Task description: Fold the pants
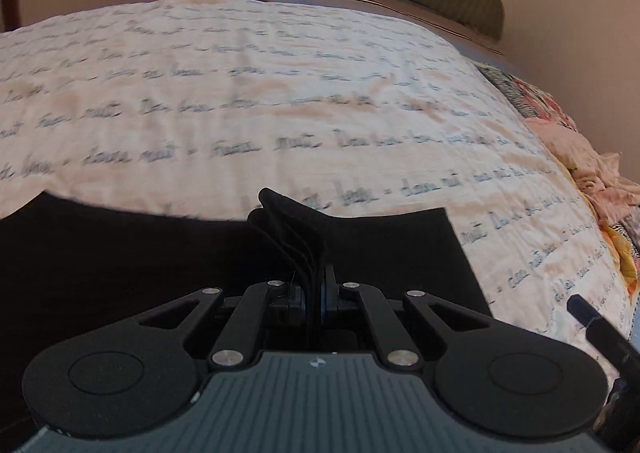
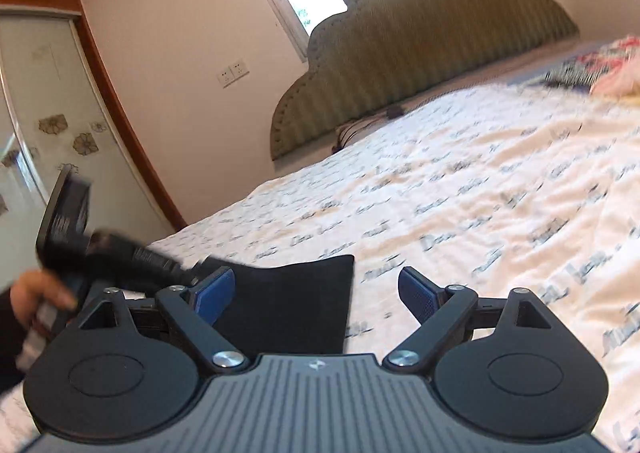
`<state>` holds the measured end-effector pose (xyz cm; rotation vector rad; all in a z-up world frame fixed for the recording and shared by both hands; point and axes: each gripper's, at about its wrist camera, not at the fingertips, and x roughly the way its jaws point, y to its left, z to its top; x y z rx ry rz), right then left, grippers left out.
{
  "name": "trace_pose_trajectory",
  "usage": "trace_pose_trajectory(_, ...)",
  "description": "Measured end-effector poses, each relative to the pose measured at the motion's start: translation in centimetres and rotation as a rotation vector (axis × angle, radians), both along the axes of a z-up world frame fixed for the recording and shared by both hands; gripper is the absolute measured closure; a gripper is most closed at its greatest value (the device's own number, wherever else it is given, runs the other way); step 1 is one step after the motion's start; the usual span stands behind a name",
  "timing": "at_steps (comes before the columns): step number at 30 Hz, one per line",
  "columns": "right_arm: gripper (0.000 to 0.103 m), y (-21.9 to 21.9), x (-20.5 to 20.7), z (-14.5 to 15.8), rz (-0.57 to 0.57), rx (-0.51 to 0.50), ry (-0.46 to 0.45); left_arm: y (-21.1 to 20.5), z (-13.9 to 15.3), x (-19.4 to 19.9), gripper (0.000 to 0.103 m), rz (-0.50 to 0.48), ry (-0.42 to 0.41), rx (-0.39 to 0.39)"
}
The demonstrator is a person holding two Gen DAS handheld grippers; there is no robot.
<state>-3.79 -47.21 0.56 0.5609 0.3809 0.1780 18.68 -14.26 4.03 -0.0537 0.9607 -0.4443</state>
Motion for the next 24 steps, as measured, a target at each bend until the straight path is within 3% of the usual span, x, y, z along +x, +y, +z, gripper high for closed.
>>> trace_pose_trajectory(7, 0.013, 2.8, 1.7, -0.1, 0.07, 0.094, 0.086, 6.9, -2.9, -1.9, 0.097, 0.065, 0.06, -0.047)
trace_pose_trajectory(10, 0.013, 4.3, 2.4, 0.3, 0.098, 0.089, 0.11, 7.4, -3.0, -2.2, 0.097, 0.058, 0.035, -0.076)
trace_pose_trajectory(17, 0.013, 6.4, 2.2, 0.4, 0.151, 0.191, 0.14, 8.3, -1.6, -1.7, 0.097, 0.062, -0.047, -0.092)
trace_pose_trajectory(20, 0.013, 6.2, 2.5, -0.7, 0.158, 0.319, 0.187, 8.6, -3.5, -0.8, 0.097, 0.078, -0.012, -0.06)
trace_pose_trajectory(24, 0.013, 5.1, 2.1, -2.6, 0.134, 0.501, 0.261, 9.4, -4.0, -1.4, 0.096, 0.083, -0.027, -0.092)
